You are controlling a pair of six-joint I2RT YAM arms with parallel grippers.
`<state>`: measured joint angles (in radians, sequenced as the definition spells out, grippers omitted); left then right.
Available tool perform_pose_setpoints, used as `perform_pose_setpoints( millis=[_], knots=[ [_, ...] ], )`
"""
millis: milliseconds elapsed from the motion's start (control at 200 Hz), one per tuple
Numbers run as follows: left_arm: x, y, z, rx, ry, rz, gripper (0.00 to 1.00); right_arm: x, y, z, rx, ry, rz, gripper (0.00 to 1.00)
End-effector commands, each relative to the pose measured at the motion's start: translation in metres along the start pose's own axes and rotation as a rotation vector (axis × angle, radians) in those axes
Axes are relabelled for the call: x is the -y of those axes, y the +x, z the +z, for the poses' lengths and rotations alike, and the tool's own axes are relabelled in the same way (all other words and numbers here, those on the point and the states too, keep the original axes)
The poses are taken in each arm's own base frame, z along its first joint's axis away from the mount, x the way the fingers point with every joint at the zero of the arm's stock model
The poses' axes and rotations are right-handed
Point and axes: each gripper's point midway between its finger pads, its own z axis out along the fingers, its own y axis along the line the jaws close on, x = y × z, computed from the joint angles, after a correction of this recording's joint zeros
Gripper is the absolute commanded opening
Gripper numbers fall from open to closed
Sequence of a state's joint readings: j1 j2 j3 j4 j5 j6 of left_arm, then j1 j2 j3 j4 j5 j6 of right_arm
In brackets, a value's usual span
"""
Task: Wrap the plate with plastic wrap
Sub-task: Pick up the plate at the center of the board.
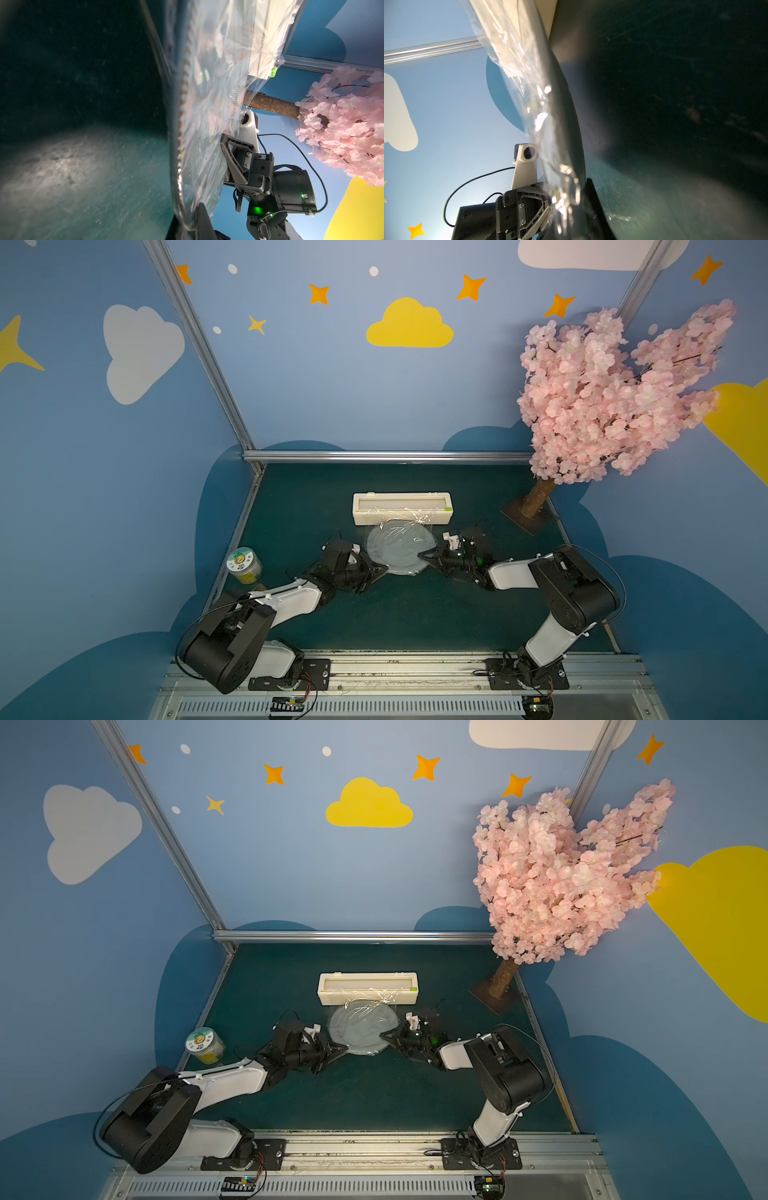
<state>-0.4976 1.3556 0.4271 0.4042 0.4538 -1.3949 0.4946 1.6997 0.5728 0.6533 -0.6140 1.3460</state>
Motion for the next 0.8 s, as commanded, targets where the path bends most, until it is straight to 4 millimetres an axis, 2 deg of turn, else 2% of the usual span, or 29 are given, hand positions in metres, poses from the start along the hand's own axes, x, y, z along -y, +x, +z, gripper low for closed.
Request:
perform_pose_setpoints(
  millis=[0, 345, 385, 435, 606, 671, 791],
  knots=[
    [-0.004, 0.003, -0.004, 0.007, -0.037, 0.051, 0.11, -0.048, -0.011, -0.002, 0.03, -0.125, -0.118, 0.01],
    [-0.004, 0.007, -0.003, 0.006, -0.046, 0.075, 0.09, -0.049, -0.018, 0.006, 0.032, -0.126, -0.088, 0.02],
    [-0.003, 0.008, -0.003, 0.005, -0.045, 0.077, 0.11, -0.048, -0.017, 0.007, 0.028, -0.125, -0.085, 0.01],
    [-0.003, 0.008, -0.003, 0.005, -0.048, 0.078, 0.18, -0.048, -0.017, 0.008, 0.027, -0.125, -0.084, 0.01],
    [-0.003, 0.007, -0.005, 0.009, -0.051, 0.076, 0.28, -0.046, -0.015, 0.008, 0.021, -0.119, -0.085, 0.01],
    [-0.004, 0.007, -0.005, 0.013, -0.055, 0.073, 0.26, -0.047, -0.015, 0.008, 0.023, -0.117, -0.086, 0.01],
    [-0.006, 0.006, -0.006, 0.021, -0.061, 0.071, 0.14, -0.046, -0.016, 0.008, 0.023, -0.112, -0.088, 0.01]
  ],
)
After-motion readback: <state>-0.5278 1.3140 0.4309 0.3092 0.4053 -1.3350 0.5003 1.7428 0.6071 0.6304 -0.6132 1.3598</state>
